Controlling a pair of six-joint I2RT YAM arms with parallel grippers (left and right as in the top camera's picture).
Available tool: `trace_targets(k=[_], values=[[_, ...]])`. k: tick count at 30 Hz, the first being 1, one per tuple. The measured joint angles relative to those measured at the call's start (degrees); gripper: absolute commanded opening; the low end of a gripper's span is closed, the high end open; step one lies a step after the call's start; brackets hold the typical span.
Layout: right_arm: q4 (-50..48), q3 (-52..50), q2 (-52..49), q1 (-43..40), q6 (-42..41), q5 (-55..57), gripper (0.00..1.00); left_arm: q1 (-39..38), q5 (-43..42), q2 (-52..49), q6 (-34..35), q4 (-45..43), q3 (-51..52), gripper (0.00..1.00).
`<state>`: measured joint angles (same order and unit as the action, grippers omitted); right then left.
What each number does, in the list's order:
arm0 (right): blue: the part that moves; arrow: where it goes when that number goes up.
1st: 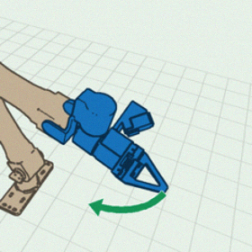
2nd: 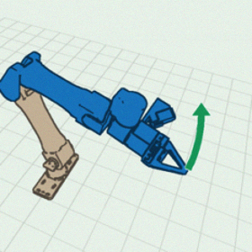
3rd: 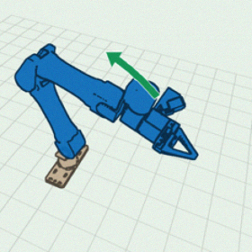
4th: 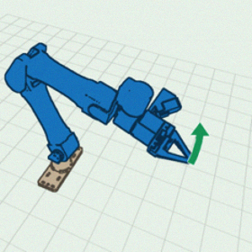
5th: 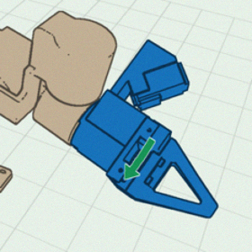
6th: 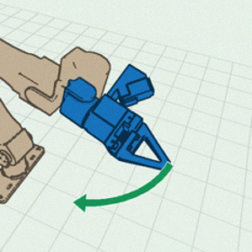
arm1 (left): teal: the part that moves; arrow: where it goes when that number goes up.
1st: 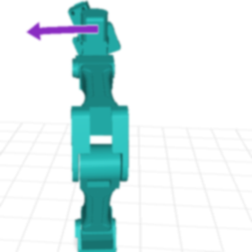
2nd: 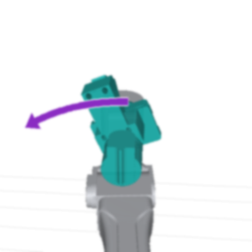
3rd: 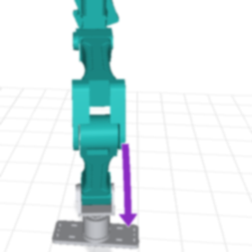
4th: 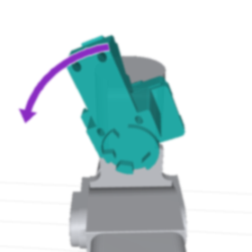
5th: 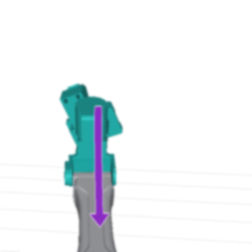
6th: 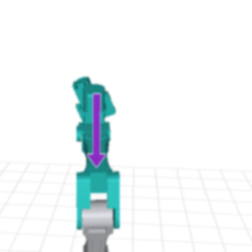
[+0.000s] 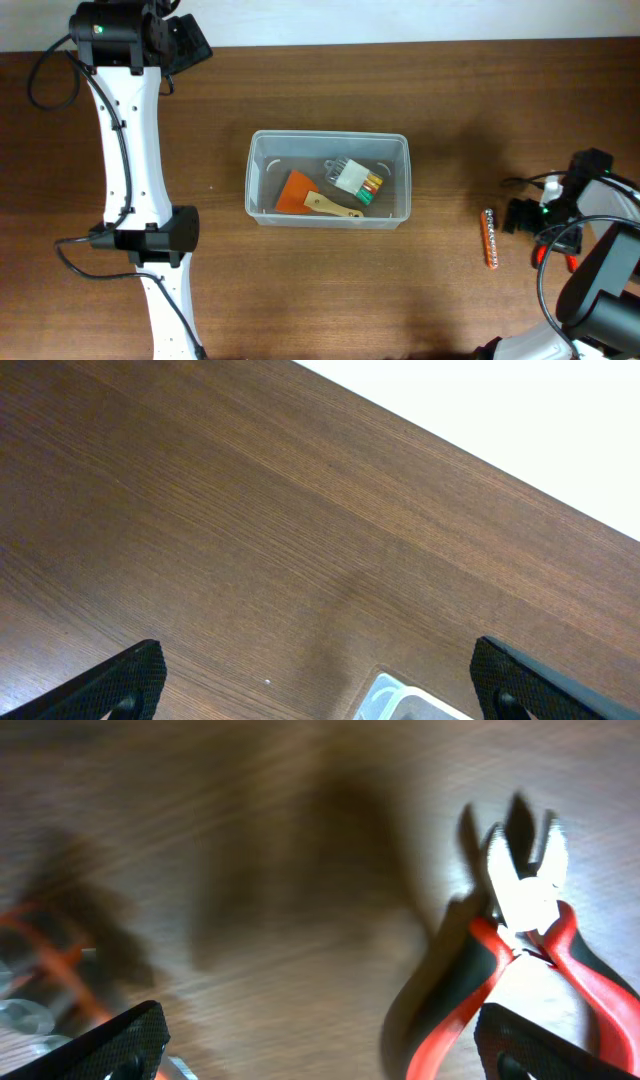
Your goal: Pack container
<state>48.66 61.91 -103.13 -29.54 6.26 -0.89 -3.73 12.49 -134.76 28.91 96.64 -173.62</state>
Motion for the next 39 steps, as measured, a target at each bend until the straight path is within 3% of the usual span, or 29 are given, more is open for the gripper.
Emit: trace_targets(k=[39], values=[[-0.98, 0.00, -0.50, 1.14, -10.93, 4.59, 0.99, 0.00, -0.02, 0.00, 0.00, 0.00, 0.00, 0.99]])
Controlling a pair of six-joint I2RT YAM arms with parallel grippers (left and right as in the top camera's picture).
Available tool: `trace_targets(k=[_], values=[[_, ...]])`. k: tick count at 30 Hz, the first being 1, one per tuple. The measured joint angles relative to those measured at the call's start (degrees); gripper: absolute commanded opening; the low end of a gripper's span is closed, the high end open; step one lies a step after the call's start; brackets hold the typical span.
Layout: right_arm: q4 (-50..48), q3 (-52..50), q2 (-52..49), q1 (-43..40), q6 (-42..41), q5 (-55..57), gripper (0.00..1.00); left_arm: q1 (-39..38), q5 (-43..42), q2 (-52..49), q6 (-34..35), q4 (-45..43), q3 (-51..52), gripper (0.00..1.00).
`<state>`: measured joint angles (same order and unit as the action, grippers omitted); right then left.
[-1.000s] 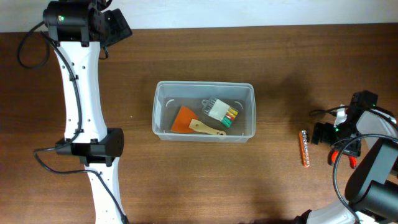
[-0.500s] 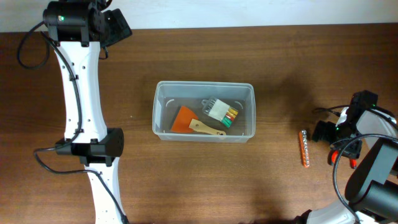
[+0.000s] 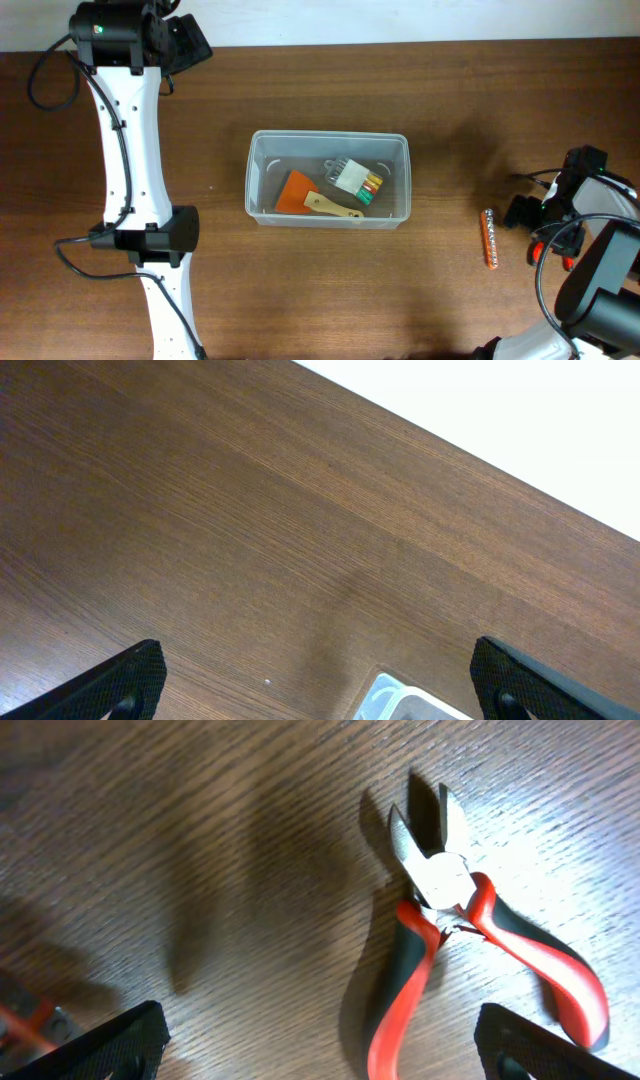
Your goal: Pack container
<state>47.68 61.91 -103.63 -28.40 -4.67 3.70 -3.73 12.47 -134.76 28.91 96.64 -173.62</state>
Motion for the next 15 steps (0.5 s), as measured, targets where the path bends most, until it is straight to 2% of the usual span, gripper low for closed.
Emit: trace_targets(k=[15], values=[[-0.20, 0.00, -1.27, 0.00, -1.18, -0.04, 0.99, 0.00, 0.02, 0.00, 0.00, 0.00, 0.00, 0.99]])
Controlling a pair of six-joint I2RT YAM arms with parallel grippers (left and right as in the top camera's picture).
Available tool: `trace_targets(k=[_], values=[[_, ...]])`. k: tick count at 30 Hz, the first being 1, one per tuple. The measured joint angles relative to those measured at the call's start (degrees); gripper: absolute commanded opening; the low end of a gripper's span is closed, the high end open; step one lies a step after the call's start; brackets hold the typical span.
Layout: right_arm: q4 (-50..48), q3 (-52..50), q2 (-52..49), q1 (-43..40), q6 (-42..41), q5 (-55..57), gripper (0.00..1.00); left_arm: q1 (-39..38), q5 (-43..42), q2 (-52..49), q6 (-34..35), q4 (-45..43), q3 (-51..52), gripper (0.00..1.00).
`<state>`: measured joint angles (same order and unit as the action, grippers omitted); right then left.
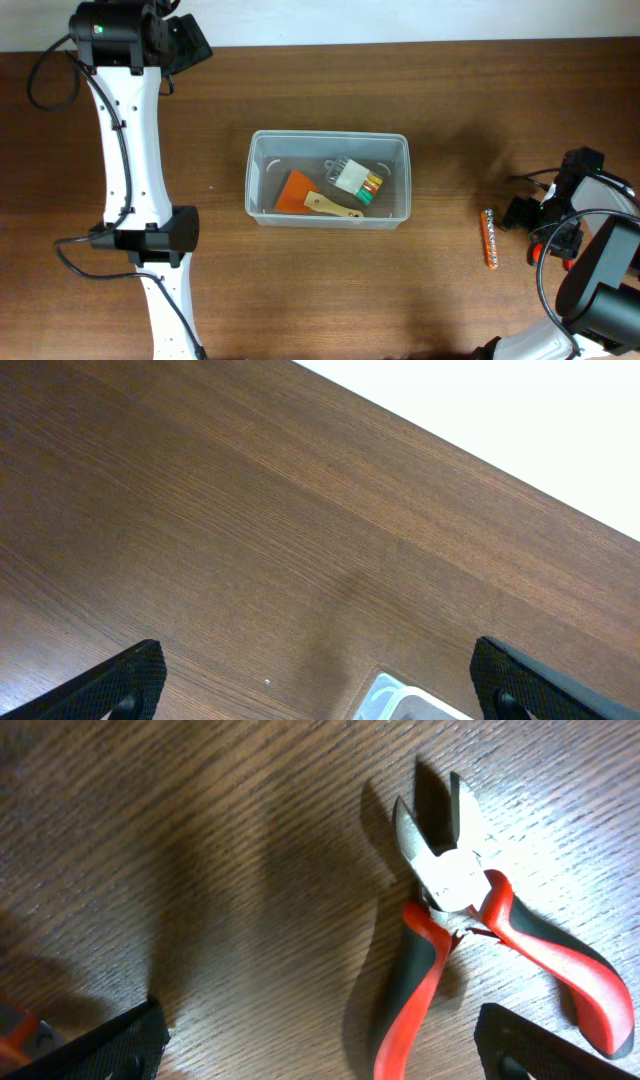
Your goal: Pack container
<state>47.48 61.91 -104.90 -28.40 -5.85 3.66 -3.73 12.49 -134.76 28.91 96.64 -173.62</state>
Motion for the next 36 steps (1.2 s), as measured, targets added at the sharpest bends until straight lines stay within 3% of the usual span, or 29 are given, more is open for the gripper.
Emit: trace_targets(k=[36], values=[[-2.38, 0.00, -0.17, -0.04, -1.03, -1.36, 0.99, 0.00, 0.00, 0.00, 0.00, 0.00, 0.00, 0.99]])
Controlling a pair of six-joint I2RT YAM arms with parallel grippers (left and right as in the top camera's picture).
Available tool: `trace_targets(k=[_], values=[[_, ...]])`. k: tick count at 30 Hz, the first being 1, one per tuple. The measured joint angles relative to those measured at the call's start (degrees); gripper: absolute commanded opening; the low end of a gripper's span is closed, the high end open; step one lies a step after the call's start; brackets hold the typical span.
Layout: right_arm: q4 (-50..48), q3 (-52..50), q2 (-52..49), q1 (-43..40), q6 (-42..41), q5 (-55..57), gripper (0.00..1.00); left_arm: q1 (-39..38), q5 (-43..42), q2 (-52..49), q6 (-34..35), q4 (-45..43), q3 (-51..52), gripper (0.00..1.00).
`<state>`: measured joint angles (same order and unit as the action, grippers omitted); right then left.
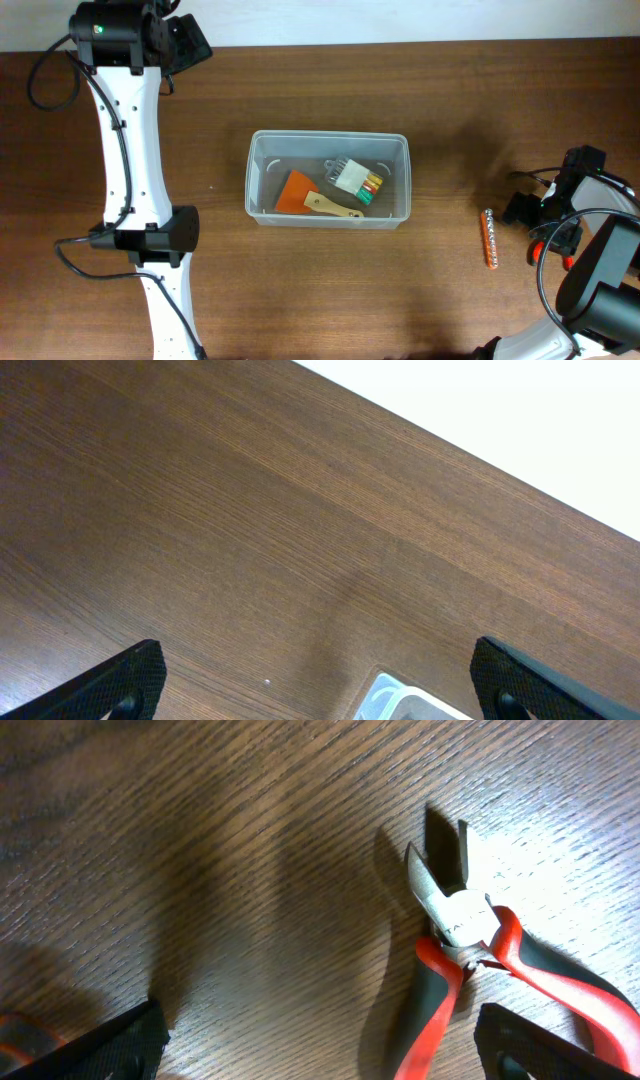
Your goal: Pack container
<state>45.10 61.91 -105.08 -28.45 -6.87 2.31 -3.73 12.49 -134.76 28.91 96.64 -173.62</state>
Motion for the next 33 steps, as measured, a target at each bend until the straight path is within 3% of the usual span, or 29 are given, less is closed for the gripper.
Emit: trace_targets(k=[33], values=[[-1.11, -1.01, 0.13, -0.28, -0.90, -2.40, 0.99, 0.00, 0.00, 0.00, 0.00, 0.00, 0.00, 0.99]])
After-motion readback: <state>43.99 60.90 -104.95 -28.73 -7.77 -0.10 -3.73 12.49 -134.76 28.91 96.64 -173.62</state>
